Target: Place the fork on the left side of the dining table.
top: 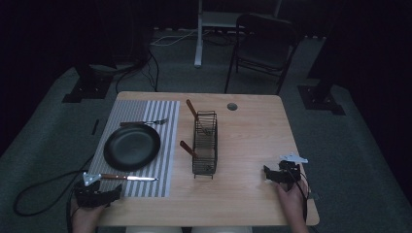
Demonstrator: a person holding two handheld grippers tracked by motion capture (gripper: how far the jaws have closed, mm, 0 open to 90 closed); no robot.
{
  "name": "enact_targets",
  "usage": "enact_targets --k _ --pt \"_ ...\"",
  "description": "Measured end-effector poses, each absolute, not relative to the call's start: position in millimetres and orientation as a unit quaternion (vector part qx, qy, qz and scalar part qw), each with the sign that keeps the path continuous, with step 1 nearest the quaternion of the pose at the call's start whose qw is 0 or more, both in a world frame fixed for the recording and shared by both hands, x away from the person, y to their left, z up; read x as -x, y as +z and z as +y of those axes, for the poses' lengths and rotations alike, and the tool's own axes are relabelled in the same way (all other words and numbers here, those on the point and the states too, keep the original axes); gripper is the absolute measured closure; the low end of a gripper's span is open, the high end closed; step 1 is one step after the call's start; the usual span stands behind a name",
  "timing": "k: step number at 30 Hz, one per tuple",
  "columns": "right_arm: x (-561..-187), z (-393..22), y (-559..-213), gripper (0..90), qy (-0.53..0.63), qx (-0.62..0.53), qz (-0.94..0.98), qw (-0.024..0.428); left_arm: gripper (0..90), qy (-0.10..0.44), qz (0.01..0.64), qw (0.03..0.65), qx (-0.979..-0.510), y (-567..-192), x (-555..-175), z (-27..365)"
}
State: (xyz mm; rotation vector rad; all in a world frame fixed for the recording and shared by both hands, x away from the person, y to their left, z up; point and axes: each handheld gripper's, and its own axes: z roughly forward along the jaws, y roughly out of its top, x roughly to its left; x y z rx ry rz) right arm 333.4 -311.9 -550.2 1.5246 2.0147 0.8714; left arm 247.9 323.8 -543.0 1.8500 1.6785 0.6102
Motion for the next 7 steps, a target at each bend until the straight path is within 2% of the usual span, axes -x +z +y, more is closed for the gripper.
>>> enact_targets --k 7 --pt "-333.4 -311.9 -550.1 13.7 0.317 -0.555 0.733 0.232 0.0 0.237 0.614 0.267 -0.703 -544.2 -247.6 317.3"
